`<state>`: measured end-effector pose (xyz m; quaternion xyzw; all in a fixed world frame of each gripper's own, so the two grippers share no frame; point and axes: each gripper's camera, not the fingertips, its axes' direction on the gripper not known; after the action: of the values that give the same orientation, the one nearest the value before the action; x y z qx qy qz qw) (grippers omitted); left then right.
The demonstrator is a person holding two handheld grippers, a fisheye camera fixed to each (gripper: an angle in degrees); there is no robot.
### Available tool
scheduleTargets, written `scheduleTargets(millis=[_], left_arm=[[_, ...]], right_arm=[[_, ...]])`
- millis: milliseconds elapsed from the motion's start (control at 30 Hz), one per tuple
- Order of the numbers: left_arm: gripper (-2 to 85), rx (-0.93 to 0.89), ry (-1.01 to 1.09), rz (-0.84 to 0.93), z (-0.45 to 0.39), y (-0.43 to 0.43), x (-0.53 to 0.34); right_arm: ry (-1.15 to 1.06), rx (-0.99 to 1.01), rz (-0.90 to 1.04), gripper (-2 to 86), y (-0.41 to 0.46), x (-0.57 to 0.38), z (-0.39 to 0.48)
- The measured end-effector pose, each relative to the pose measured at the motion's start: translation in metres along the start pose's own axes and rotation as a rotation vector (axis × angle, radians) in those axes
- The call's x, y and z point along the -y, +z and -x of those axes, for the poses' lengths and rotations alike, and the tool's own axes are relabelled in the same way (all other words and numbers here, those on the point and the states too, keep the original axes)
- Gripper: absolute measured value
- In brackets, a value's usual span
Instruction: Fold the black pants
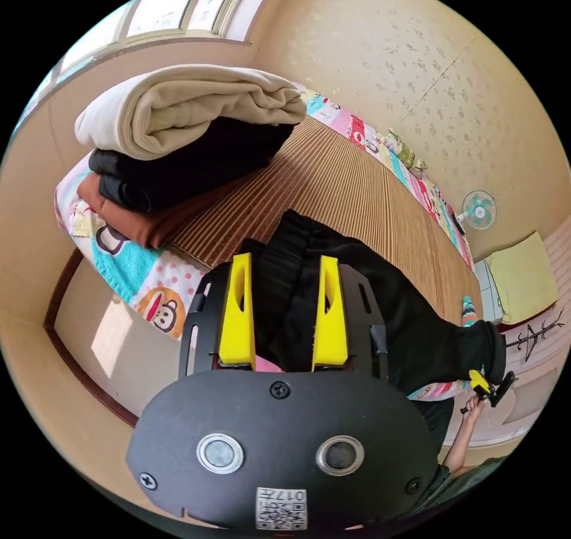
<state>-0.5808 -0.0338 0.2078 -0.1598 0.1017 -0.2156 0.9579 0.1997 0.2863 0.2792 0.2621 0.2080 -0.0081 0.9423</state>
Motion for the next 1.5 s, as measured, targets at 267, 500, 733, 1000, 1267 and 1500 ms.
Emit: scheduleTargets(millis=[267,500,733,1000,1267,1500], left_arm=[[11.3,0.148,0.222,0.106,-0.029,0.003,0.006],[6.4,-0.414,0.286,-0.17,0.015,-0.08,-0.007],[12.2,-0.18,0.013,-0.034,0.085,-0.022,-0.032],[23.3,-0.376,-0.506,-0.399,0.134,-0.025,-0.17],[11.9,-0.348,-0.503,-0.16,0.109,0.012,-0.147],[4.9,-0.221,-0.237,-0.328,-0.001,-0.041,-0.121]], right_arm=[[-0.198,-0.279,0.358,8.9,0.159,0.053,0.057],[-0.274,-0.125,0.205,1.8,0.098,0.046,0.07],[-0.212,-0.038,0.463,1.2,0.158,-0.001,0.054],[-0.127,0.002,0.34,0.9,0.124,0.004,0.041],[0.067,0.215,0.097,0.5,0.061,0.008,-0.021],[0.236,0.387,-0.123,0.4,0.02,-0.027,-0.07]])
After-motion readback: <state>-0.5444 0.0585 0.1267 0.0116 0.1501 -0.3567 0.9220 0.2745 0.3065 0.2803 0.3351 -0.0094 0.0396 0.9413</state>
